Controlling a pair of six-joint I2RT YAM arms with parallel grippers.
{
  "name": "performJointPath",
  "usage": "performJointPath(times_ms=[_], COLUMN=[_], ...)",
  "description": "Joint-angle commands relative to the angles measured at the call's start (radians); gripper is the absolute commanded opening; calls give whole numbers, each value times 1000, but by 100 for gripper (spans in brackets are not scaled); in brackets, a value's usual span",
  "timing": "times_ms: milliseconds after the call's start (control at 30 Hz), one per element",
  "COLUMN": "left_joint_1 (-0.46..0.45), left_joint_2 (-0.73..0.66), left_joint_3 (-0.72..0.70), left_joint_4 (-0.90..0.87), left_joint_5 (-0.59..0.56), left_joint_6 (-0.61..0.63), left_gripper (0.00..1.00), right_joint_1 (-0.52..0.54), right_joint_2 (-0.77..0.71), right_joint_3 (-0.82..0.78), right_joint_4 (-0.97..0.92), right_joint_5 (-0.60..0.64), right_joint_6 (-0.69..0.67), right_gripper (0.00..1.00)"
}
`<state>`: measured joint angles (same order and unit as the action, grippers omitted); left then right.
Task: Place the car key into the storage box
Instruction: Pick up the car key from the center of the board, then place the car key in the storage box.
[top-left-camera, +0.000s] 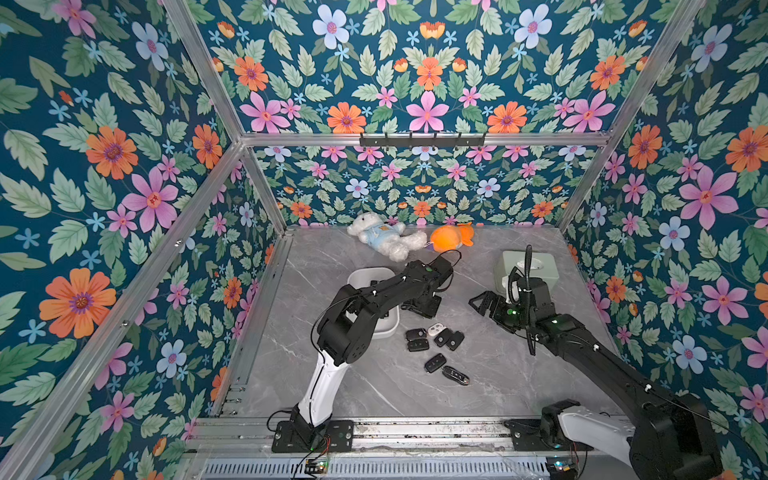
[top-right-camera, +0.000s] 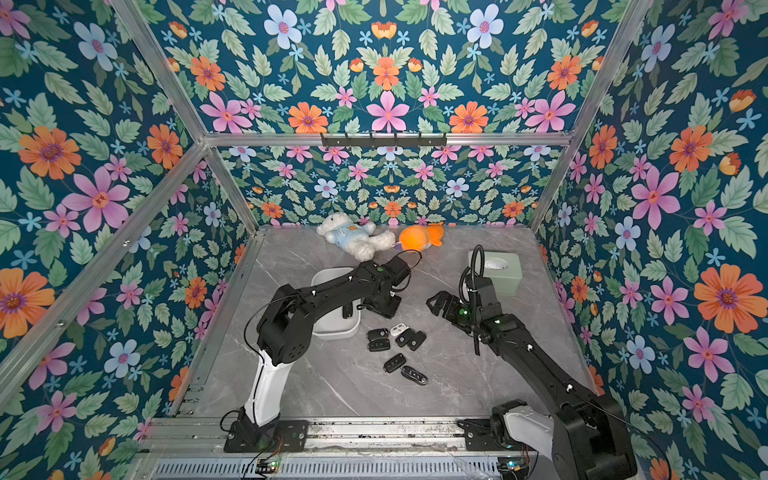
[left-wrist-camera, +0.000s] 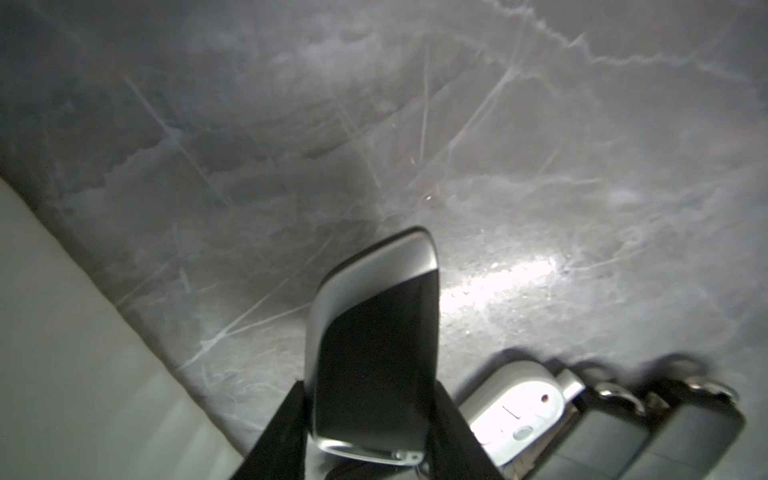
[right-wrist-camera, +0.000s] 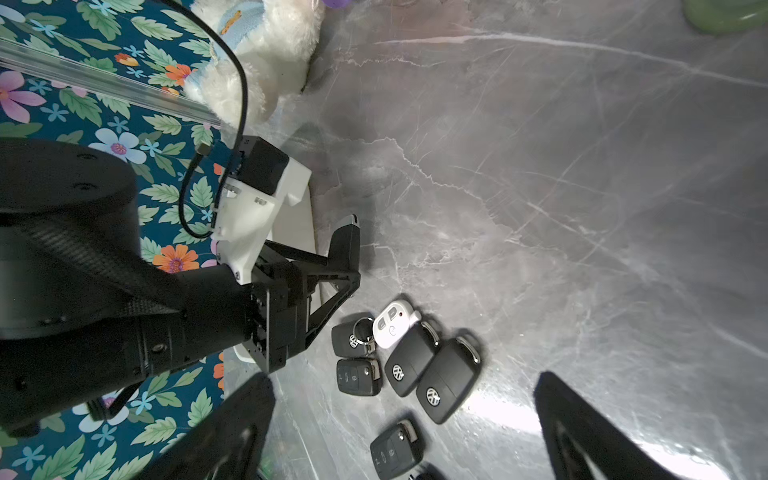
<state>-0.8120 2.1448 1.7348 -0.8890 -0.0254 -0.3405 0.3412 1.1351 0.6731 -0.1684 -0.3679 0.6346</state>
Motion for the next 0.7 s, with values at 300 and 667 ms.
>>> performJointPath(times_ms=[300,667], left_joint_1=[5,73], left_joint_2=[-146,-330], left_joint_3=[-37,-176], left_joint_4=[108,162], left_joint_5=[-26,-101], left_joint_6=[-104,-153], left_gripper=[41,40], right_joint_1=[1,40], right_joint_2=[72,203], right_joint_3=[-15,31], right_joint_4=[189,350], right_joint_5=[-108,-155], right_joint_6=[104,199], right_gripper=[99,99])
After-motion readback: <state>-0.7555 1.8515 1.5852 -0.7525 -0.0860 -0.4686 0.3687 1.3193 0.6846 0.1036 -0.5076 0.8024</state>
